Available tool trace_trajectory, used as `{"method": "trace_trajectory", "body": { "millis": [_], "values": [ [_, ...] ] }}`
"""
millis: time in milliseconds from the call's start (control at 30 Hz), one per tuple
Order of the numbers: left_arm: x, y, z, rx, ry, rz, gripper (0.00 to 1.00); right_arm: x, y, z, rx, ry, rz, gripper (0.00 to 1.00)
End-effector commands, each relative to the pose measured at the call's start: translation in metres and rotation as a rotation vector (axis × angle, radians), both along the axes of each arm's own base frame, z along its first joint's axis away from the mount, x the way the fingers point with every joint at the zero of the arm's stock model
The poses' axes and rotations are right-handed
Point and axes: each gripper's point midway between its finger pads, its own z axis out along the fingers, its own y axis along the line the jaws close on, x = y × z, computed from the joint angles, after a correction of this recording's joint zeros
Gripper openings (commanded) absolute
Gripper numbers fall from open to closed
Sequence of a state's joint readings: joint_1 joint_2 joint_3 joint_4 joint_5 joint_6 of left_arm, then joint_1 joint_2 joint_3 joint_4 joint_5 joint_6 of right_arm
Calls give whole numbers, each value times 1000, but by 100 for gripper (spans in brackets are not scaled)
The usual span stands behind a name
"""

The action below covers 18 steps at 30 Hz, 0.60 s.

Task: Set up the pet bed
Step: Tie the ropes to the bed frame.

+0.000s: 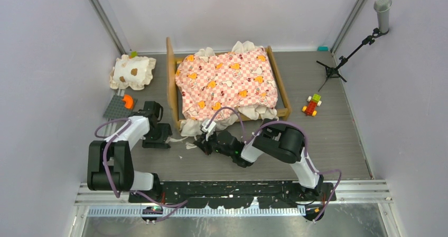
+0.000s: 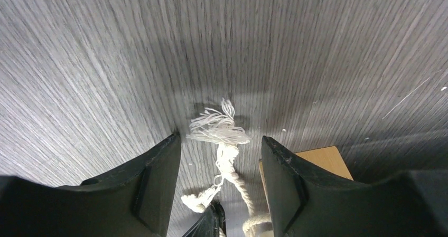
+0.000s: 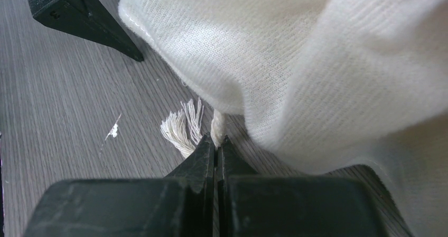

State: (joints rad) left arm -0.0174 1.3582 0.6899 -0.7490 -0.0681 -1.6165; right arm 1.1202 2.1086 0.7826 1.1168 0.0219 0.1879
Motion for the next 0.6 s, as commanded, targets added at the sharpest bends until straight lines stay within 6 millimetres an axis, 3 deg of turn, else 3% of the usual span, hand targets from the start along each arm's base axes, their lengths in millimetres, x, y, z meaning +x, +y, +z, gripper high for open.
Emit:
{"method": "trace_trajectory", "body": {
  "millis": [0, 367, 567],
  "values": [
    [23, 4, 9, 10, -52, 26, 59, 3, 9, 11, 48, -28, -10, 1],
    [21, 9, -1, 43, 28, 15, 57, 3, 9, 13, 51, -29, -17, 1],
    [22, 10, -10, 50, 66, -6, 43, 3, 7, 14, 48, -36, -25, 1]
  ]
}}
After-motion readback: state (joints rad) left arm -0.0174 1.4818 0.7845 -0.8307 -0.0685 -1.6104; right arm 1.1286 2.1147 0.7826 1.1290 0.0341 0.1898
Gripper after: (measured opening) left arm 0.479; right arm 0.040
